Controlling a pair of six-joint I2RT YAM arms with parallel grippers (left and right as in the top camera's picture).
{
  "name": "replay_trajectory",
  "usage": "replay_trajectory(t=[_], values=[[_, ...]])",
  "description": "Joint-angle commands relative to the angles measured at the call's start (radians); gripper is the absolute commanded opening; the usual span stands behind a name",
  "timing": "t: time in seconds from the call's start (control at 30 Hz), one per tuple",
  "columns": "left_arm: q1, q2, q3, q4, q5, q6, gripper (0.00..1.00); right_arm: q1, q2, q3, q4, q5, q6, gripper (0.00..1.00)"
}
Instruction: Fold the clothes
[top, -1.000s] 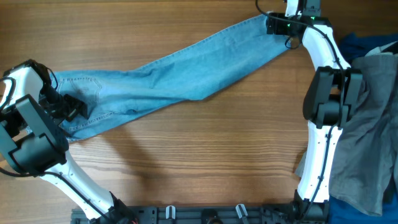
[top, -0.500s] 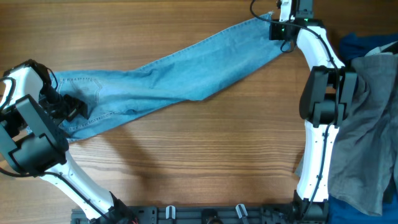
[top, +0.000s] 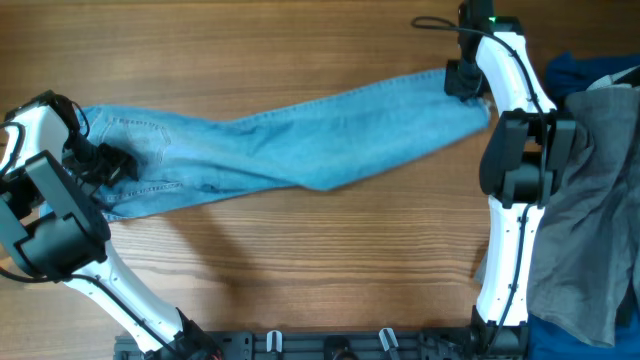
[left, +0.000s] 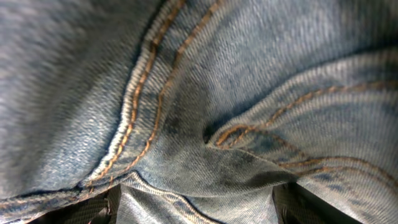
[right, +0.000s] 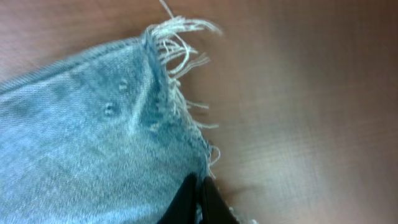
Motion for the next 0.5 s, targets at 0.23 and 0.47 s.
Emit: replay_trajectory(t=[0.23,0.47], values=[[-0.006,0.11,0.067,0.156,-0.064,0.024,0.84,-0.155,0.066,-0.046,-0.235,0.028,0.14,0.04],[-0.007,0.11,0.067,0.153,-0.039,0.032,0.84,-0.236,0.001,-0.044,-0.24,-0.313,0.037,0.41]])
